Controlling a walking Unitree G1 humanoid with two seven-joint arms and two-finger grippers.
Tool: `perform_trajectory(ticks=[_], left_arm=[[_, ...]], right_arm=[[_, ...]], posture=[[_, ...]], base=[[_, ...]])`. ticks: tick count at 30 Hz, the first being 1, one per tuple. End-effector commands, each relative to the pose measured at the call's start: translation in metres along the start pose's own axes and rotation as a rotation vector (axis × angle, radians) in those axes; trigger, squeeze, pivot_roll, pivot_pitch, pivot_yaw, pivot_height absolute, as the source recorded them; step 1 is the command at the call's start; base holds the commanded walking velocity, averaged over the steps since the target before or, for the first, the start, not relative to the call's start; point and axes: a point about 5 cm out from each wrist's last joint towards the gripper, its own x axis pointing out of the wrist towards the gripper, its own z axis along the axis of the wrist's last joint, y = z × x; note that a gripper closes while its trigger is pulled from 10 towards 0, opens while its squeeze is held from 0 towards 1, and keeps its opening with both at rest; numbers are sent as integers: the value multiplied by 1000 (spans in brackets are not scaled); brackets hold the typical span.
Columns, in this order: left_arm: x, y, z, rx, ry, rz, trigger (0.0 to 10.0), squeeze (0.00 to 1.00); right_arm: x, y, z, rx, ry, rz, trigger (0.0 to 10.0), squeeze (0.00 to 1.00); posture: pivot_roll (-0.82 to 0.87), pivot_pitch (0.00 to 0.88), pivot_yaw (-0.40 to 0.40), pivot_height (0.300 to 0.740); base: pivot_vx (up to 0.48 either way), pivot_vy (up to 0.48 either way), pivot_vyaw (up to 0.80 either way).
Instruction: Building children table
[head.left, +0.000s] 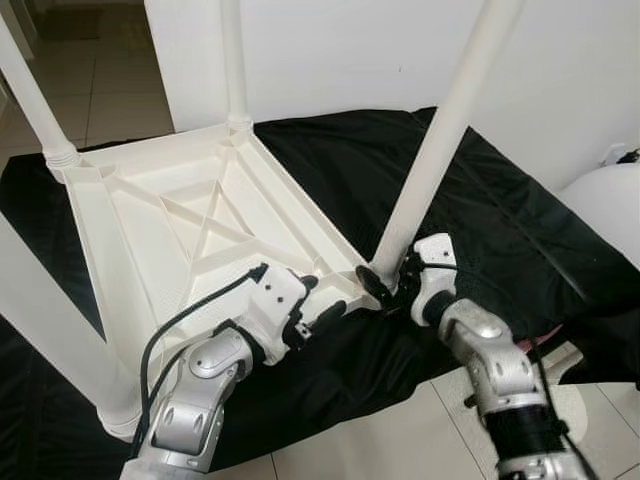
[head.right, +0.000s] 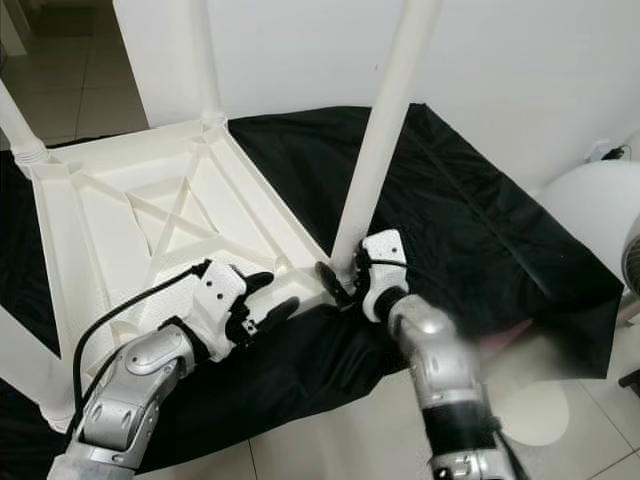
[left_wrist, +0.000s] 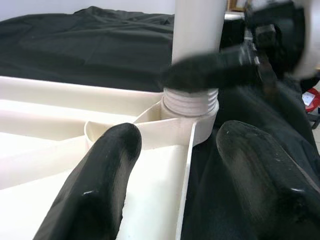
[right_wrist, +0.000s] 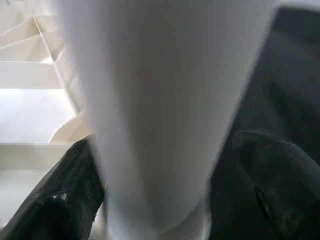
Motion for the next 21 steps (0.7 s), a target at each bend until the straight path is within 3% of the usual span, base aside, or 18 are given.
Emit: perform_trajectory(ticks=[1,9,10,11,12,21], left_arm=[[2,3,0,-2,5,75,10000,0],[5,3,2,6,1,61,10000,0],[5,3,2,4,0,61,10000,0],[5,3,2,2,-1,63,10000,0],[5,3,2,2,-1,65,10000,0],[4,3,2,-4,-2,78,10000,0]], right_arm=[[3,0,-2,-5,0,48,10000,0],[19,-1,6,-36,-23,234,10000,0],[21,0,5,-49,-14,266,2078,0],[22,0,4,-59,-8,286,2078,0],[23,0,2,-66,0,296,0,0],[17,-3,-12,13,18,320,0,0]], posture=[[-41,48,-34,740],[-39,48,-29,740],[-32,48,-28,740],[-30,48,-29,740],[-26,46,-32,740],[-28,49,-36,740]], base=[[0,0,0],[0,0,0],[0,0,0],[0,0,0],[0,0,0],[0,0,0]])
